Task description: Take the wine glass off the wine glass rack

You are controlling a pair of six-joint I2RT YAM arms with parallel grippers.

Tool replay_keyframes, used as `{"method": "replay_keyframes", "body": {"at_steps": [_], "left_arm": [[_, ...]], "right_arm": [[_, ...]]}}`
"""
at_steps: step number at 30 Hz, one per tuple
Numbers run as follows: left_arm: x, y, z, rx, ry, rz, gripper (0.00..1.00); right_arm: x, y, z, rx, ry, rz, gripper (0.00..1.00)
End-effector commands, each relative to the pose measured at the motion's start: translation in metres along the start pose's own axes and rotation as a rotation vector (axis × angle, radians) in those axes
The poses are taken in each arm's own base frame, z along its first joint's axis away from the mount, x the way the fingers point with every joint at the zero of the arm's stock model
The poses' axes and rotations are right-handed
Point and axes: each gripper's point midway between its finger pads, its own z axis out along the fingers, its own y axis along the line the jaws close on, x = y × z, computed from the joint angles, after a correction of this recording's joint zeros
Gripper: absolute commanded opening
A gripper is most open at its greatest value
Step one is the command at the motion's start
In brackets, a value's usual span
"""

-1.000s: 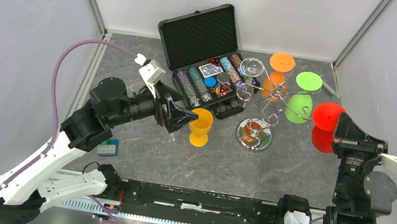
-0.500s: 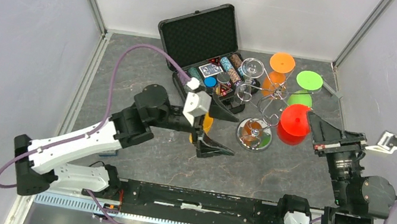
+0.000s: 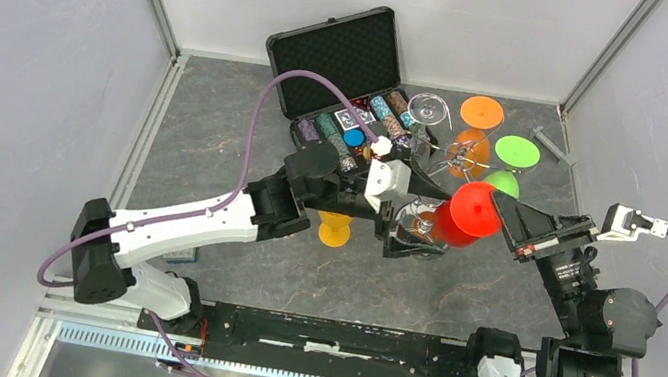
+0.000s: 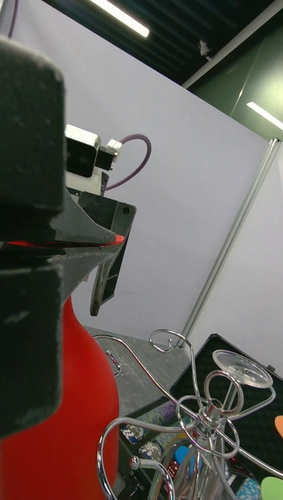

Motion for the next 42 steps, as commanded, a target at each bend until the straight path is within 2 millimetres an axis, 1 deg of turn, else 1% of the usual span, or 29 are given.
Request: {"method": "replay_keyframes", "body": {"at_steps": [1,4,8,11,14,19,21,23,24,25,26,27,30,32,33,37,39,40,42], "left_arm": [[-0.046,0.007,0.015,0.000,-0.144,0.129,0.88],[-0.047,0.005,0.027,0.033,-0.154,0.107,0.78],[-0.046,-0.005,0.042,0.092,-0.182,0.061,0.70],[-0.045,-0.011,0.051,0.126,-0.206,0.025,0.61],[-0.047,-0.015,0.053,0.142,-0.234,-0.006,0.51],[-0.051,-0.019,0.051,0.159,-0.254,-0.040,0.37],[-0.052,-0.022,0.050,0.169,-0.247,-0.043,0.27],[-0.050,-0.021,0.049,0.164,-0.241,-0.054,0.11],[-0.050,-0.021,0.049,0.157,-0.239,-0.059,0.05],[-0.051,-0.020,0.047,0.150,-0.240,-0.062,0.02],[-0.050,-0.020,0.047,0.147,-0.239,-0.065,0.02],[-0.051,-0.020,0.045,0.143,-0.240,-0.070,0.02],[-0.059,-0.022,0.040,0.133,-0.253,-0.094,0.02],[-0.067,-0.020,0.036,0.110,-0.263,-0.127,0.02],[-0.073,-0.019,0.033,0.093,-0.267,-0.143,0.02],[-0.099,-0.009,0.022,0.002,-0.277,-0.197,0.02],[-0.115,-0.001,0.013,-0.065,-0.296,-0.198,0.02],[-0.124,0.003,0.008,-0.102,-0.311,-0.199,0.02],[-0.139,0.022,-0.004,-0.216,-0.329,-0.229,0.02]], "right_arm": [[0.007,0.029,-0.007,-0.078,0.052,-0.008,0.00],[0.008,0.031,-0.009,-0.072,0.054,-0.012,0.00],[0.009,0.033,-0.011,-0.071,0.057,-0.013,0.00],[0.009,0.032,-0.010,-0.067,0.056,-0.012,0.00],[0.009,0.032,-0.010,-0.065,0.058,-0.011,0.00],[0.009,0.030,-0.010,-0.062,0.059,-0.006,0.00],[0.009,0.029,-0.011,-0.061,0.055,-0.007,0.00],[0.009,0.030,-0.011,-0.064,0.052,-0.010,0.00],[0.008,0.031,-0.011,-0.066,0.049,-0.011,0.01],[0.008,0.031,-0.011,-0.068,0.044,-0.015,0.06],[0.007,0.031,-0.011,-0.069,0.038,-0.018,0.14],[0.005,0.032,-0.011,-0.073,0.030,-0.026,0.26],[0.000,0.031,-0.011,-0.072,-0.005,-0.059,0.56],[-0.004,0.032,-0.012,-0.076,-0.035,-0.097,0.72],[-0.007,0.032,-0.013,-0.078,-0.054,-0.119,0.77],[-0.016,0.038,-0.015,-0.100,-0.112,-0.246,0.85],[-0.020,0.046,-0.017,-0.131,-0.136,-0.334,0.88],[-0.021,0.050,-0.017,-0.144,-0.141,-0.373,0.89],[-0.018,0.061,-0.017,-0.198,-0.129,-0.431,0.89]]}}
